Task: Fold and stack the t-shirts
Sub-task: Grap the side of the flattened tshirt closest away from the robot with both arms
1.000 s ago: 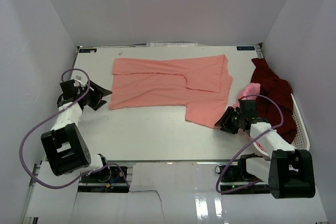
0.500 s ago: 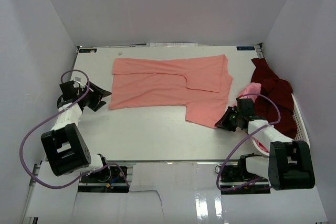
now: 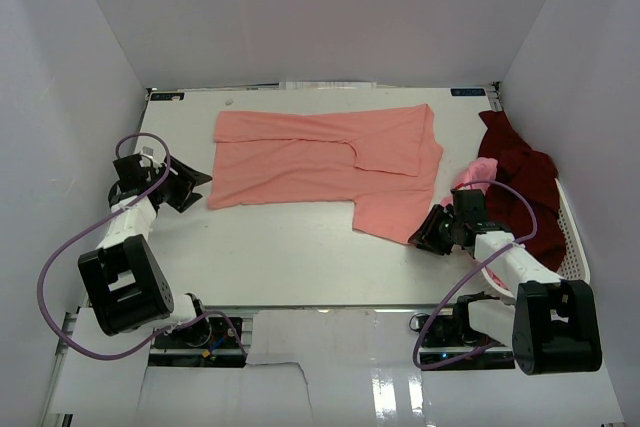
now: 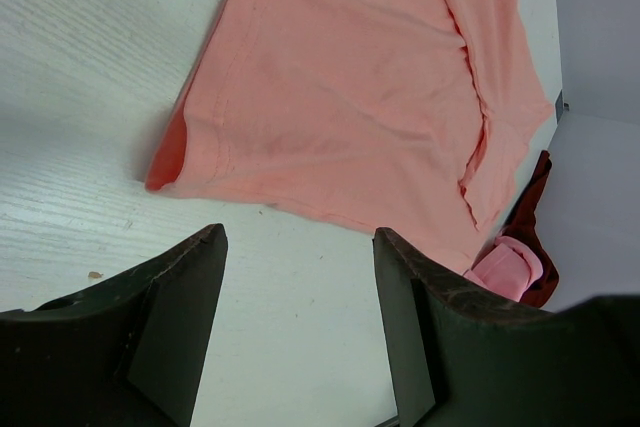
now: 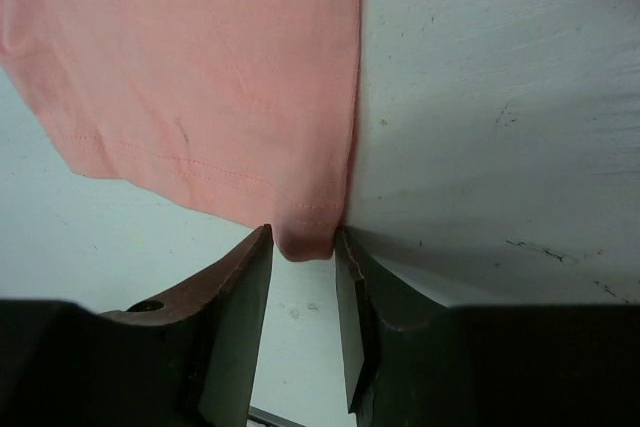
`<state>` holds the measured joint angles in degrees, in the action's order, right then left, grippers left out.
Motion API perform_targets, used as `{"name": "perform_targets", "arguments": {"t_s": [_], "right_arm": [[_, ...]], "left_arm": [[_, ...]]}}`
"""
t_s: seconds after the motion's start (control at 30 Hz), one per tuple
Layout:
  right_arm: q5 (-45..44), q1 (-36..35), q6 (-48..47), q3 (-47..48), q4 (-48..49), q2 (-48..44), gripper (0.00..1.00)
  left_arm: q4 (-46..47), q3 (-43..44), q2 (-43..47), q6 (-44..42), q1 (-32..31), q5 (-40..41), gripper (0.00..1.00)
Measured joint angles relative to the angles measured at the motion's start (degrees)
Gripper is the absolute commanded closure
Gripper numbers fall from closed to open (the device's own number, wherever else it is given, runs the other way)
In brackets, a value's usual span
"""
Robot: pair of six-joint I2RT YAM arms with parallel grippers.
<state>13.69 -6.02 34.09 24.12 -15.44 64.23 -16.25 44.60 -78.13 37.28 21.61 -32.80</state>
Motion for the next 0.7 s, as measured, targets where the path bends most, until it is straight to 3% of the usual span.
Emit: {"name": "perform_targets", "arguments": {"t_s": [0.07,0.17,0.3,0.7], "right_arm": [[0.0,0.0,0.0,0.0,0.0,0.0,0.62],[0.1,0.0,0.0,0.0,0.4,0.4,0.7],[0.5,-0.1,0.0,0.0,2.0,2.5,0.92],[-1.0,-0.5,-0.3,0.7,-1.2,1.2,0.9]], "left_arm": [[0.0,0.0,0.0,0.0,0.0,0.0,0.29],[0.0,0.0,0.0,-0.1,0.0,0.0,0.3],[0.0,0.0,0.0,-0.3,0.0,0.0,0.3],[0.0,-0.8,0.0,-0.6,0.0,1.2,0.3]]}}
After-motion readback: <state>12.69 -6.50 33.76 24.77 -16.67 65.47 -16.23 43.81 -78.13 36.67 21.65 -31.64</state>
